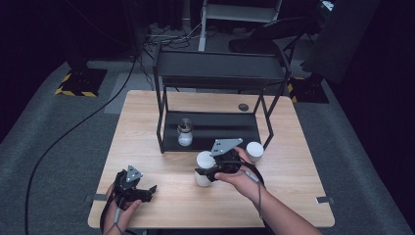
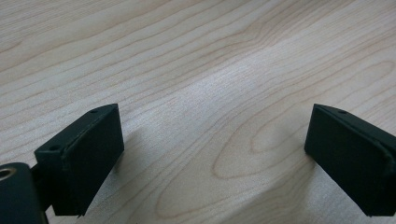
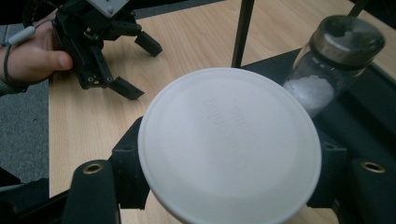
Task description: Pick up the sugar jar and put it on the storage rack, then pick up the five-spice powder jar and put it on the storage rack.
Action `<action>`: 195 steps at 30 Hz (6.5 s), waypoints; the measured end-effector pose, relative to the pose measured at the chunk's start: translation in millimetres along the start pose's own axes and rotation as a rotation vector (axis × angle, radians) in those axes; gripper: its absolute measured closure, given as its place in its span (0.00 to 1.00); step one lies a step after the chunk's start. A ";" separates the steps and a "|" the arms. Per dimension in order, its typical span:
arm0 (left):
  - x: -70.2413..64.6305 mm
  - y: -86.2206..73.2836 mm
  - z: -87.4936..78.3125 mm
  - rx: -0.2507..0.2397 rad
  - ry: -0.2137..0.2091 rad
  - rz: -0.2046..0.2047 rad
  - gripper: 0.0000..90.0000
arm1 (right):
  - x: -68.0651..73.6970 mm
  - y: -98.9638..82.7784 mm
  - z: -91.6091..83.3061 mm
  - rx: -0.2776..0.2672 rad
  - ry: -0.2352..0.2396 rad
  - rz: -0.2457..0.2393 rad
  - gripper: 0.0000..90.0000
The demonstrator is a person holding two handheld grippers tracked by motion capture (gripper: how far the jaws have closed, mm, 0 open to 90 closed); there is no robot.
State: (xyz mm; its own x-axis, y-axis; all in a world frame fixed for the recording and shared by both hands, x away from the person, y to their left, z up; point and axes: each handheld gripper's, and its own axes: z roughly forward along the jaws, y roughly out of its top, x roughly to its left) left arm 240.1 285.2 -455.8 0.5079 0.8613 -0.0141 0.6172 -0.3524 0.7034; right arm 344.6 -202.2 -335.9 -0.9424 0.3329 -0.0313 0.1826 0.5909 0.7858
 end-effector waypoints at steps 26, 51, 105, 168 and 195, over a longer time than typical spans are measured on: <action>-0.2 1.1 0.0 0.006 0.000 0.001 0.04 | -47.6 29.2 -13.3 -0.042 -0.076 0.045 0.37; -0.1 1.0 0.1 0.005 0.000 0.001 0.04 | -105.3 25.4 43.5 -0.004 -0.138 0.134 0.37; -0.2 1.2 0.5 0.005 0.000 -0.001 0.03 | -62.5 32.1 -40.5 -0.095 -0.181 0.127 0.10; -0.3 1.2 0.5 0.005 0.000 0.000 0.03 | -23.2 -103.2 -121.0 -0.083 -0.304 0.253 0.06; -0.4 1.3 0.5 0.006 0.001 0.000 0.03 | -39.6 -157.9 -84.7 -0.191 -0.276 0.259 0.09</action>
State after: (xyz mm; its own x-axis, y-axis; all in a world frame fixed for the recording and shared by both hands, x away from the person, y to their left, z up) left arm 241.0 284.2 -455.3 0.5072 0.8617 -0.0139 0.6207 -0.3541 0.6995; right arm 329.4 -370.9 -406.4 -0.7568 0.6525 0.0386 0.3241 0.3234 0.8890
